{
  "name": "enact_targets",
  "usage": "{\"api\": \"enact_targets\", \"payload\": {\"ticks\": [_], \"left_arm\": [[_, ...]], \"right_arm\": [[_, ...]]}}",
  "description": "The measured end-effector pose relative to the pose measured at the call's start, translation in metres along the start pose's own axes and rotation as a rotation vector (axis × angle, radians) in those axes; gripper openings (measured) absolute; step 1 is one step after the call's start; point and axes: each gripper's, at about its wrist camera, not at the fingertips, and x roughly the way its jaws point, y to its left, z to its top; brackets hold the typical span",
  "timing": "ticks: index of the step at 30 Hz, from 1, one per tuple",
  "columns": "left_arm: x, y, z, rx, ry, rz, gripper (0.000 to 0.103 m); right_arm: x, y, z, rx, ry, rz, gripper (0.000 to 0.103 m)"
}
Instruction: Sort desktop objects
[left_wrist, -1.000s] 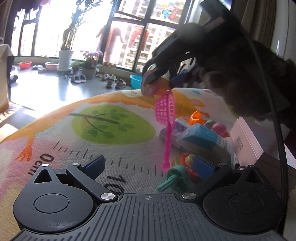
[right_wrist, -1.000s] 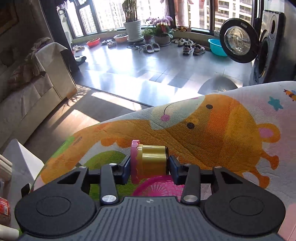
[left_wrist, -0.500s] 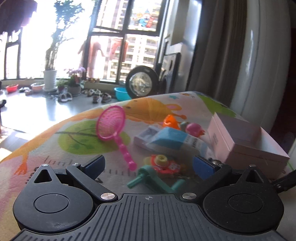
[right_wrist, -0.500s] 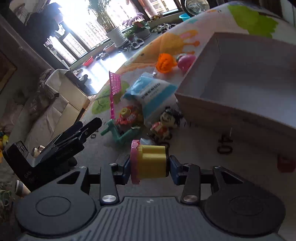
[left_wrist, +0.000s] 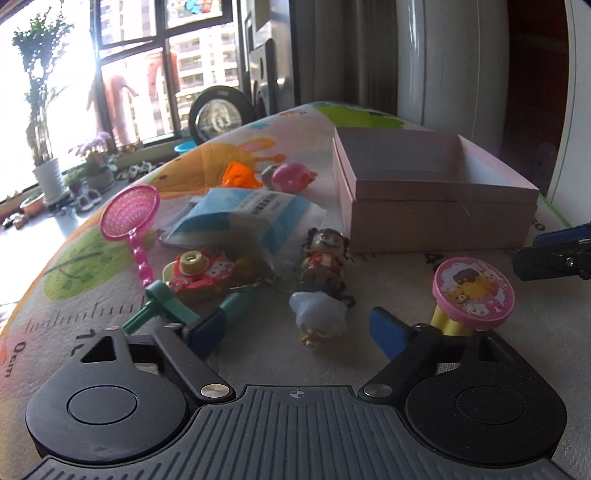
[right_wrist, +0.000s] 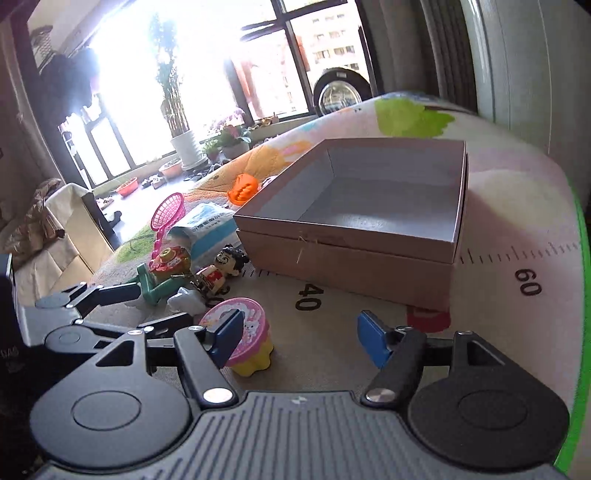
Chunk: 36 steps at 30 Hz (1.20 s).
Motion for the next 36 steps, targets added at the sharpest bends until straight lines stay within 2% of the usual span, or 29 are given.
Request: {"api": "enact_targets", "payload": {"ticks": [1, 4, 7, 10, 11, 13, 15, 17, 18, 20, 22, 25, 26, 28, 31, 34, 36], "left_arm": [[0.004, -0.001, 0.001, -0.001, 0.015, -0.001, 0.071], [0.012, 0.000, 0.003, -0.019, 0.032, 0.009, 0.069], [0.009, 0.003, 0.002, -0.018, 0.026, 0.010, 0.043], [0.002, 0.008, -0.002, -0.012, 0.025, 0.012, 0.036], [-0.001, 0.010, -0.005, -0.009, 0.025, 0.012, 0.036], [-0.008, 0.013, -0.011, 0.000, 0.026, 0.008, 0.037], [-0.017, 0.017, -0.018, -0.011, 0.019, -0.015, 0.043], [-0.023, 0.022, -0.021, -0.033, 0.001, -0.025, 0.070], [-0.026, 0.024, -0.022, -0.039, -0.018, -0.016, 0.075], [-0.030, 0.029, -0.024, -0.035, -0.053, 0.012, 0.087], [-0.029, 0.035, -0.024, -0.034, -0.067, 0.027, 0.091], [-0.025, 0.043, -0.025, -0.062, -0.058, 0.019, 0.094], [-0.024, 0.046, -0.025, -0.076, -0.053, 0.008, 0.094], [-0.024, 0.047, -0.024, -0.085, -0.056, -0.007, 0.095], [-0.025, 0.046, -0.025, -0.072, -0.060, -0.021, 0.096], [-0.027, 0.040, -0.025, -0.045, -0.064, -0.028, 0.096], [-0.026, 0.033, -0.023, -0.020, -0.059, -0.057, 0.095]], "right_arm": [[0.000, 0.006, -0.002, -0.029, -0.009, -0.014, 0.072], [-0.006, 0.012, -0.007, -0.100, -0.030, -0.042, 0.075], [-0.011, 0.016, -0.011, -0.152, -0.045, -0.054, 0.077], [-0.014, 0.012, 0.001, -0.144, -0.101, -0.114, 0.078], [-0.013, 0.008, 0.009, -0.122, -0.124, -0.166, 0.081], [-0.006, -0.005, 0.030, -0.083, -0.156, -0.323, 0.082], [0.008, -0.022, 0.047, -0.062, -0.162, -0.415, 0.082], [0.031, -0.042, 0.064, -0.051, -0.115, -0.481, 0.080], [0.042, -0.049, 0.069, -0.052, -0.094, -0.499, 0.077], [0.060, -0.060, 0.077, -0.064, -0.055, -0.496, 0.064], [0.077, -0.063, 0.080, -0.088, -0.023, -0.443, 0.057], [0.096, -0.046, 0.078, -0.216, -0.032, -0.448, 0.059], [0.100, -0.040, 0.076, -0.266, -0.038, -0.429, 0.058], [0.104, -0.032, 0.075, -0.301, -0.043, -0.366, 0.057], [0.104, -0.022, 0.077, -0.349, -0.034, -0.317, 0.056], [0.072, -0.010, 0.077, -0.338, -0.099, -0.287, 0.056], [0.044, -0.004, 0.075, -0.301, -0.128, -0.215, 0.058]]}}
